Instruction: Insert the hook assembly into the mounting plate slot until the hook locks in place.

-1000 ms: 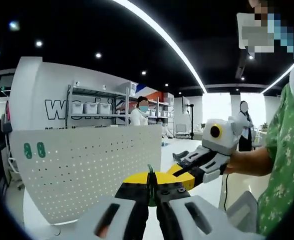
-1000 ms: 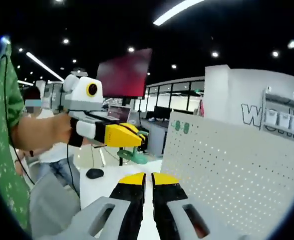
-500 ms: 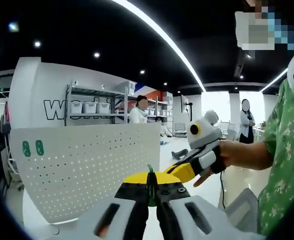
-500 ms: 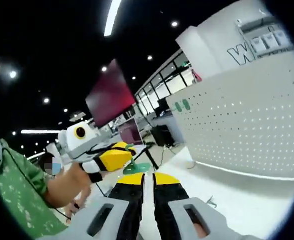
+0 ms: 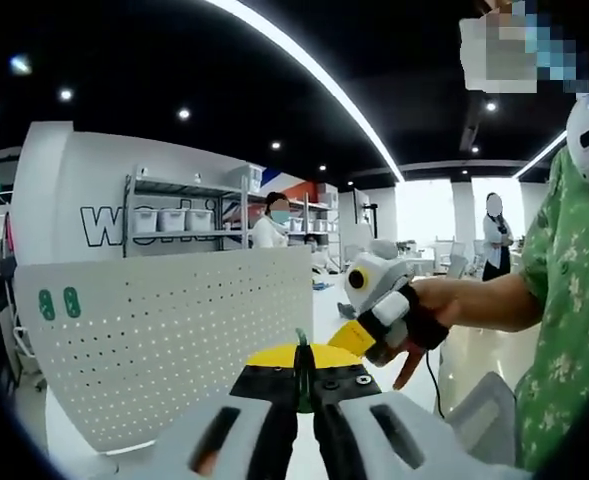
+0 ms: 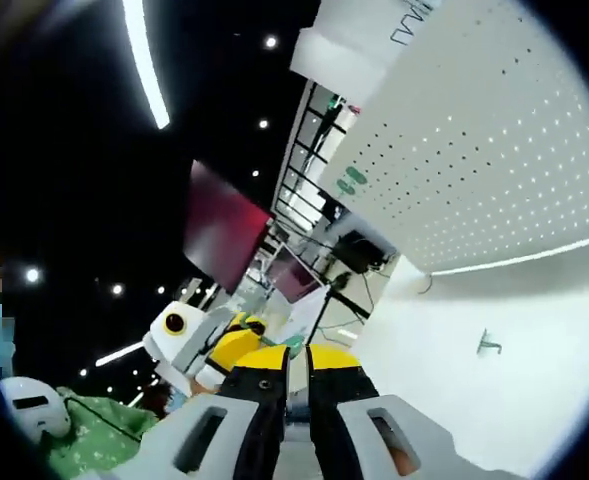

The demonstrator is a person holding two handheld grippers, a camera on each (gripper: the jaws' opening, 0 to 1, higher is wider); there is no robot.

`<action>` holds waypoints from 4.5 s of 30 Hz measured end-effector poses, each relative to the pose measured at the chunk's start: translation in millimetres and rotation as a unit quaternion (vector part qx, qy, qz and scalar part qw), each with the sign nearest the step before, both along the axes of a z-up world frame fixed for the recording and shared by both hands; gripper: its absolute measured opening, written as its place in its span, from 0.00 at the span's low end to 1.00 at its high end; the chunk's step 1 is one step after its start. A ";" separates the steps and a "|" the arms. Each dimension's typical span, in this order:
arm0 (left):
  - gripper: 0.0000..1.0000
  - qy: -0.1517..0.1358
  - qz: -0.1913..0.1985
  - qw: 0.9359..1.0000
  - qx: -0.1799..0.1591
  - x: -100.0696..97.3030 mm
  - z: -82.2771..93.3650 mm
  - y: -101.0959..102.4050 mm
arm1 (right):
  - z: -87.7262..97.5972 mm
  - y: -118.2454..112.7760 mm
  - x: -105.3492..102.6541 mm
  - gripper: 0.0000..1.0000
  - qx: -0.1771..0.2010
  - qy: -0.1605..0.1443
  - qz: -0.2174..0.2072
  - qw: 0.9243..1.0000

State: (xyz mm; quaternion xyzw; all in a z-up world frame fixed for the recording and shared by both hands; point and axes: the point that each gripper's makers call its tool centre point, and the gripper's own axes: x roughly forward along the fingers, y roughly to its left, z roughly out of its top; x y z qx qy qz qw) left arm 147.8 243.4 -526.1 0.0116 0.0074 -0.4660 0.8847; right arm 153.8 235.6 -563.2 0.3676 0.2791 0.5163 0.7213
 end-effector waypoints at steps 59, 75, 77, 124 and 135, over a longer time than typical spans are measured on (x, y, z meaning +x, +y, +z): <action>0.03 -0.065 0.116 0.970 0.205 20.3 -41.4 2.1 | 3.1 -4.3 24.2 0.00 -0.175 -0.190 -0.101 0.961; 0.01 -0.037 0.121 0.975 0.183 29.9 -68.3 5.7 | 2.2 -0.5 24.2 0.00 -0.172 -0.186 -0.094 0.963; 0.01 -0.035 0.125 0.975 0.180 30.7 -67.0 8.6 | -2.3 -1.6 24.3 0.00 -0.177 -0.183 -0.091 0.963; 0.01 -0.097 0.167 0.975 0.113 28.6 -22.3 -0.5 | -21.4 2.5 28.9 0.03 -0.162 -0.118 -0.090 0.976; 0.03 -0.105 0.151 0.974 0.132 24.9 -26.1 -8.1 | -15.3 -3.6 32.9 0.02 -0.178 -0.146 -0.108 0.967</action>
